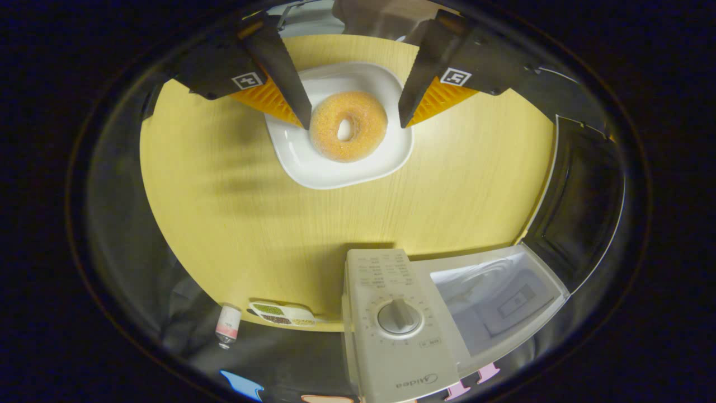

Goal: Open the microwave oven with the left hand, put the food in, and close the microwave oven.

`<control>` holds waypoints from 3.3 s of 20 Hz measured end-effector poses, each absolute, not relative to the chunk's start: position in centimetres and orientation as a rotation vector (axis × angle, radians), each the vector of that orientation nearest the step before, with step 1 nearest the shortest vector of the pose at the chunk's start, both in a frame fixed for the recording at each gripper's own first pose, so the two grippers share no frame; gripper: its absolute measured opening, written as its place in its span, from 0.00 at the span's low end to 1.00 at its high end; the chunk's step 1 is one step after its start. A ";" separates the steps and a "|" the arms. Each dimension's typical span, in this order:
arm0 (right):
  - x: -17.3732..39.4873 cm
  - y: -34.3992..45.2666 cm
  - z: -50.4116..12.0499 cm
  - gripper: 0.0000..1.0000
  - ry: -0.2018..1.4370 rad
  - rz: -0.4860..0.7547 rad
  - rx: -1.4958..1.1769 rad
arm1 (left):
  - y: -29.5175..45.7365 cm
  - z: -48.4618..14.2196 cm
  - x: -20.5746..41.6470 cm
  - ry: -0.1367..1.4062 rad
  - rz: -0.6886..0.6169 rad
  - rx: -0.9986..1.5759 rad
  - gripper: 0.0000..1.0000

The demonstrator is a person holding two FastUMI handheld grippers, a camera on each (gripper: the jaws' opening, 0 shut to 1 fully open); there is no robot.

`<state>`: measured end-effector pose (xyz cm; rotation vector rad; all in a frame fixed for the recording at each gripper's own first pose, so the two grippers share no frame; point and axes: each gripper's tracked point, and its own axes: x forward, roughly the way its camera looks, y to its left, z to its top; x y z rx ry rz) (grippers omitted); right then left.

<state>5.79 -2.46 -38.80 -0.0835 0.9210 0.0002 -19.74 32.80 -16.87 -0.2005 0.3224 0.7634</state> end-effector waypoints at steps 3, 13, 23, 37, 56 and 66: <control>6.1 -2.6 -39.2 0.91 0.927 -0.029 -0.084 | 33.5 -14.2 -19.5 0.242 0.785 -0.187 0.88; 6.4 -2.8 -39.9 0.78 0.925 -0.101 -0.102 | 33.7 -11.7 -18.0 0.182 0.726 -0.138 0.88; 5.9 4.7 -35.9 0.76 0.816 -0.036 0.171 | 34.0 -12.6 -14.2 0.192 0.642 -0.152 0.88; 13.2 18.5 -34.0 0.70 0.610 0.054 0.535 | 35.1 -15.3 -14.5 0.250 0.650 -0.179 0.89; 28.2 23.7 -30.1 0.69 0.279 -0.143 0.572 | 35.2 -17.7 -12.5 0.332 0.636 -0.163 0.89; 28.7 22.0 -30.2 0.87 0.224 -0.197 0.462 | 33.7 -18.1 -11.7 0.334 0.578 -0.178 0.89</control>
